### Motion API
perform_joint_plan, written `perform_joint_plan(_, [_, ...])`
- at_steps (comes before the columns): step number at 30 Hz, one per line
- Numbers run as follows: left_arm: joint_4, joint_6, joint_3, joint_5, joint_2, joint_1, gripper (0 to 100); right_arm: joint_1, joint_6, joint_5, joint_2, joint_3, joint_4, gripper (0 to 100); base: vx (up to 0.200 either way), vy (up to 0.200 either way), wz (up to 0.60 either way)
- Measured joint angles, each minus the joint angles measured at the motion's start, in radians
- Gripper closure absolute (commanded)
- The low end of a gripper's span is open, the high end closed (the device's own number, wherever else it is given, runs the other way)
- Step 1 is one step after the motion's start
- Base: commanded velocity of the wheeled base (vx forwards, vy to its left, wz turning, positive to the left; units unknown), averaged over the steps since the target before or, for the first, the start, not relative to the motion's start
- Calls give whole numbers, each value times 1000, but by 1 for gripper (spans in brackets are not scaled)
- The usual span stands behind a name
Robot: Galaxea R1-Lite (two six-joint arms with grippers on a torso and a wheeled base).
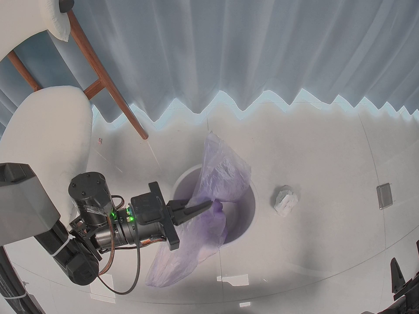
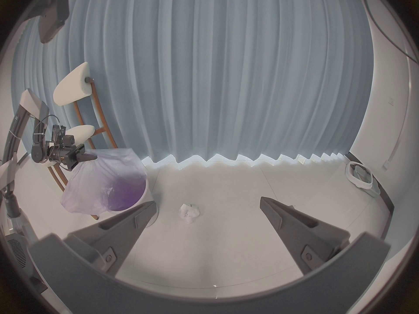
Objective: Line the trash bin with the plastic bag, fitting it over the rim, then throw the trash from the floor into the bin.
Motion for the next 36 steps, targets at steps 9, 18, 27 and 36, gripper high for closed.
perform_joint_plan(9, [3,39,69,-130,17,-10,100,-1,-1,3,0,0,-1,0,0,0,0])
perform_joint_plan(18, [5,51,103,-154,10,-24,100,9,49,-4,38,-77,-157,0,0,0,0])
perform_joint_plan(27, [7,51,113,-151,9,-39,100,105,181,-9,346,-331,-248,0,0,0,0])
perform_joint_plan(36, [8,50,123,-150,1,-52,100,279,506,3,716,-501,-128,0,0,0,0])
